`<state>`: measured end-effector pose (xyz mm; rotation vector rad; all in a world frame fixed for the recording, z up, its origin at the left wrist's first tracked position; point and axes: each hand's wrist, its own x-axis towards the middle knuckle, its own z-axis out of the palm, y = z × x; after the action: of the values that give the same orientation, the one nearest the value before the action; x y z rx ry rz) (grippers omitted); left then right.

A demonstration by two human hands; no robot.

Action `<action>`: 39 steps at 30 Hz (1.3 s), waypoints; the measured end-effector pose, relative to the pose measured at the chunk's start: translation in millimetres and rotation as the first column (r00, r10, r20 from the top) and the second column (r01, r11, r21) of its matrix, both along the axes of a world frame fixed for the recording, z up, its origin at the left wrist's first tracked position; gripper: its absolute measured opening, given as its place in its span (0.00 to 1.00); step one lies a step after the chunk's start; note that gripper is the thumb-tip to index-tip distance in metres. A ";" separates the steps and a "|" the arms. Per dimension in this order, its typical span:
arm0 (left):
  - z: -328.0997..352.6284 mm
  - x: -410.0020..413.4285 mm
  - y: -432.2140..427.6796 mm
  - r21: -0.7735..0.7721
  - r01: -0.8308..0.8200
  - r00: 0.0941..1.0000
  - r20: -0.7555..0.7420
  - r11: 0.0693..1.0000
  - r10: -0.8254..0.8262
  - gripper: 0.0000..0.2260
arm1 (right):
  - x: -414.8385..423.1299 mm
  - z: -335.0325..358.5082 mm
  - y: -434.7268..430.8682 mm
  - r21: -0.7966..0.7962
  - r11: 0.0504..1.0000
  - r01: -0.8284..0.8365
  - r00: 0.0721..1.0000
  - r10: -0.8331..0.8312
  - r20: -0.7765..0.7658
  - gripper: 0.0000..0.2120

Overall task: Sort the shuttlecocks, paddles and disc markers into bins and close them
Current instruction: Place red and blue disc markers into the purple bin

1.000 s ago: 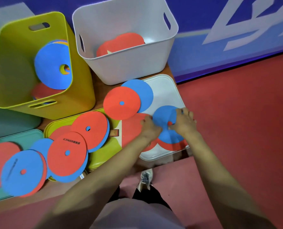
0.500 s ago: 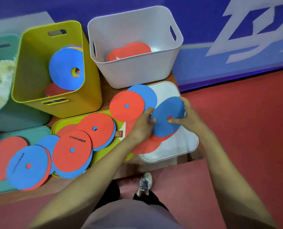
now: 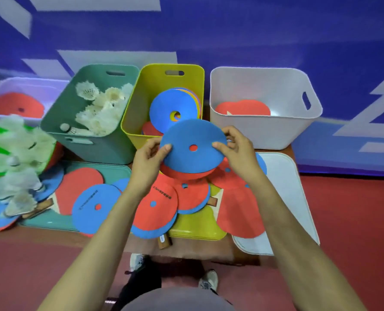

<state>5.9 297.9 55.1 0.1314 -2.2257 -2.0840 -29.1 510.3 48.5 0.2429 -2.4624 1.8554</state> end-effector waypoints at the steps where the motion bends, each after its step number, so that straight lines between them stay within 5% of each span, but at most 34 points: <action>1: 2.1 -1.1 -16.9 -0.013 0.010 1.000 -0.010 1.000 -0.010 0.10 | -5.0 5.3 -16.4 -0.006 1.000 -0.017 1.000 0.017 -0.008 0.07; 6: 16.5 -10.6 -114.2 -0.017 0.097 0.994 0.041 0.995 -0.097 0.24 | -35.9 23.9 -101.1 -0.024 0.996 -0.082 0.996 0.082 -0.023 0.13; 11: 27.2 -36.7 -230.9 0.076 0.047 0.998 0.048 0.996 -0.051 0.14 | -68.1 38.9 -202.4 -0.044 0.997 -0.059 0.998 0.059 -0.016 0.11; 21: 34.2 -114.3 -441.1 0.025 -0.117 0.993 0.030 0.993 0.116 0.13 | -136.5 62.5 -420.2 0.029 1.000 -0.001 0.995 -0.002 0.105 0.04; 27: 17.2 -174.8 -552.7 -0.237 -0.345 0.933 0.018 0.908 0.359 0.15 | -174.3 64.0 -495.5 0.202 0.974 0.099 0.990 -0.117 0.081 0.04; 33: -6.1 -230.3 -602.7 -0.609 -0.265 0.911 0.097 0.748 0.401 0.20 | -228.6 39.7 -562.8 0.606 0.794 0.042 0.992 -0.104 0.067 0.12; 39: -36.0 -276.7 -631.5 -0.734 -0.116 0.877 0.241 0.669 0.416 0.16 | -265.6 9.4 -624.9 0.737 0.671 -0.088 0.990 -0.023 0.139 0.15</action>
<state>-270.8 -333.7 19.2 0.8254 -2.8356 -0.9889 -294.7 -114.5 57.8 0.1808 -3.1979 0.7580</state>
